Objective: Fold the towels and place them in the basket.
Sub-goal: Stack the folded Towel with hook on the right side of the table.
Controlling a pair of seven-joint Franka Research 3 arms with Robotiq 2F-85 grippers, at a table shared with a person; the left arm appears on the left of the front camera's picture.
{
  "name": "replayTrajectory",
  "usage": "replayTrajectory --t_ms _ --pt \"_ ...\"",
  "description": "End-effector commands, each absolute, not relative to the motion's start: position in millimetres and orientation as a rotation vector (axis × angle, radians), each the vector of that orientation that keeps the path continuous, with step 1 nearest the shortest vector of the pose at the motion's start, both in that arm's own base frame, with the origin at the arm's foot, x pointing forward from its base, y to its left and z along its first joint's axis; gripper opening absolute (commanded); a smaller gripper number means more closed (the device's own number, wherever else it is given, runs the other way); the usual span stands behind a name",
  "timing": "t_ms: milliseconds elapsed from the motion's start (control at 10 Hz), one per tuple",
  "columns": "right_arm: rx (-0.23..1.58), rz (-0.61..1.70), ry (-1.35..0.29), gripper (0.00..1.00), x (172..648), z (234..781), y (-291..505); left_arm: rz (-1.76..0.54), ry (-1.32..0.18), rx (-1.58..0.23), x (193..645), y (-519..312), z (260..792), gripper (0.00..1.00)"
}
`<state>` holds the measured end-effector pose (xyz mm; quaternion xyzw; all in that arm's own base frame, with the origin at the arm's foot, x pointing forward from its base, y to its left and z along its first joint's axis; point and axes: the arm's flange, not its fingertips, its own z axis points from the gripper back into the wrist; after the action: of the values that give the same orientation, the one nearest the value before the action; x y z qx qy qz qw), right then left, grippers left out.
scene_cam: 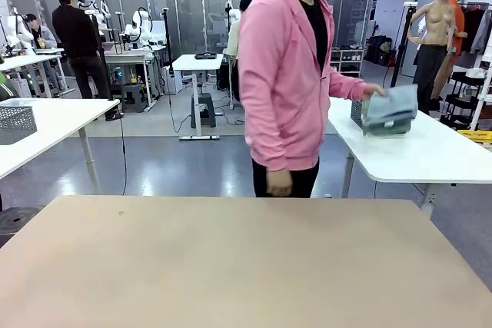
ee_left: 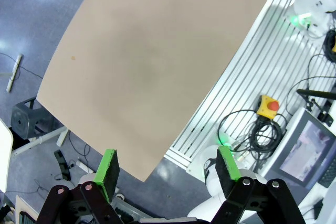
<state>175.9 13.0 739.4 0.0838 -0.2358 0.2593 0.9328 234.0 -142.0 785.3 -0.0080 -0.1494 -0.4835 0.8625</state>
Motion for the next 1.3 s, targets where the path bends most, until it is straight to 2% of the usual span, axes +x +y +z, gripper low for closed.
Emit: replayTrajectory --t_ms 0,1200 --pt "0.162 0.532 -0.473 1.00 176.5 741.2 12.4 -1.002 -0.318 -0.011 232.5 -141.9 786.6 0.93" --pt "0.162 0.532 -0.473 1.00 176.5 741.2 12.4 -1.002 -0.318 -0.011 232.5 -141.9 786.6 0.93"
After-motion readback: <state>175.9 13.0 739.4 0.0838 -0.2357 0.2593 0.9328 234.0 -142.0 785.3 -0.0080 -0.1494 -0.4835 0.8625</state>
